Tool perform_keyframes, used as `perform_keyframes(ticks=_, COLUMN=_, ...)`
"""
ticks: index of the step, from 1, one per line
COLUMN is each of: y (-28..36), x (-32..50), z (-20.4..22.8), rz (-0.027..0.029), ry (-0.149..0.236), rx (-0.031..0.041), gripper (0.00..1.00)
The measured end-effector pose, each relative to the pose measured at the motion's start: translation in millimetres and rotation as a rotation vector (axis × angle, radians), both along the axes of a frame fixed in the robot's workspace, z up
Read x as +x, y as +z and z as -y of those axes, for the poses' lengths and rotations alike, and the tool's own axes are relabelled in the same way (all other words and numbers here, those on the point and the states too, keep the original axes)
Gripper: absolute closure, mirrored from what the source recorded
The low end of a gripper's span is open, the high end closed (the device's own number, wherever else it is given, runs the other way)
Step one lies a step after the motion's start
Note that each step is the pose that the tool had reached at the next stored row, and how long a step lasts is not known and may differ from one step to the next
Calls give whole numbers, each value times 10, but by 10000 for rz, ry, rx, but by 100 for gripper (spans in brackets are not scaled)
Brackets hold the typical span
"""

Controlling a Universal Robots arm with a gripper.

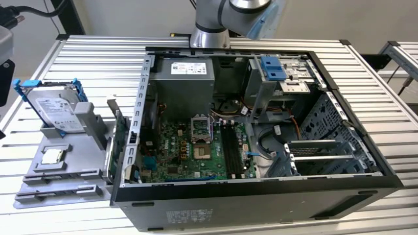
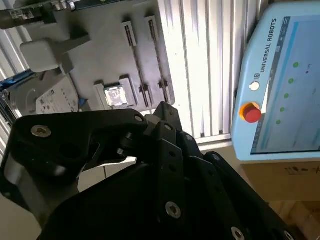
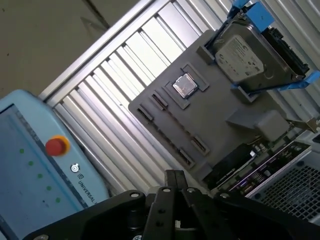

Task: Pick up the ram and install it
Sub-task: 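Pick up the ram and move it above insertion slot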

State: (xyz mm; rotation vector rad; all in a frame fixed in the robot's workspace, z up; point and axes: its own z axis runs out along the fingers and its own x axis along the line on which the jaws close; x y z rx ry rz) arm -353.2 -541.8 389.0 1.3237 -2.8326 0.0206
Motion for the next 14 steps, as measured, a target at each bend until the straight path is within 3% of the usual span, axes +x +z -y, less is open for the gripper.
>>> perform_keyframes(ticks=5, y=0, x=-1, z=0, rz=0, ry=691, rx=-28, gripper=100)
perform_keyframes(ticks=12, y=-1, x=-3, z=-1, rz=1, ry=1325, rx=-67, gripper=100)
perform_keyframes(ticks=14, y=1, x=-3, z=-1, rz=4, ry=1608, rx=-6, gripper=100)
